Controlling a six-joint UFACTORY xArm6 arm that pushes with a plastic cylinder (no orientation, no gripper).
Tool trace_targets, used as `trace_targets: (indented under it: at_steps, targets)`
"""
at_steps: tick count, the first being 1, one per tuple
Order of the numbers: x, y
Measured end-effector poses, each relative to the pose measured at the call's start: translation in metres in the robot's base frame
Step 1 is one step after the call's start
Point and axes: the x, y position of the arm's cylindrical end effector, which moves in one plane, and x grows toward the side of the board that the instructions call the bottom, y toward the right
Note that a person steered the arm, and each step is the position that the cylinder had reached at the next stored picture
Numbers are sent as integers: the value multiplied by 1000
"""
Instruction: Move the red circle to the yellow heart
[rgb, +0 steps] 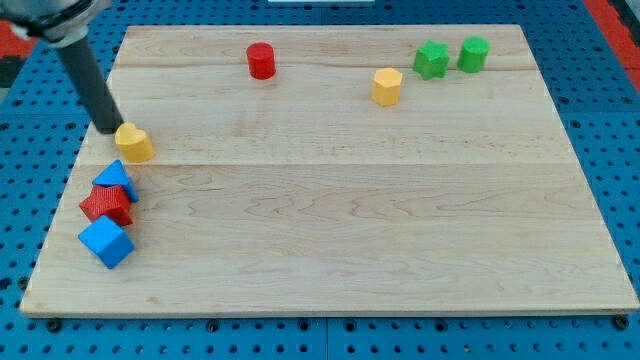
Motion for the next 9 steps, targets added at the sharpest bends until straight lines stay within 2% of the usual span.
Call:
trace_targets:
  at_steps: [1, 2, 3, 4, 5, 6, 7, 8, 9]
  targets:
    - [-2, 29]
    - [-36, 51]
    - [12, 66]
    - [20, 47]
    - [-35, 122]
    - [-118, 209]
    - [-176, 257]
    - [-167, 179]
    - [-61, 126]
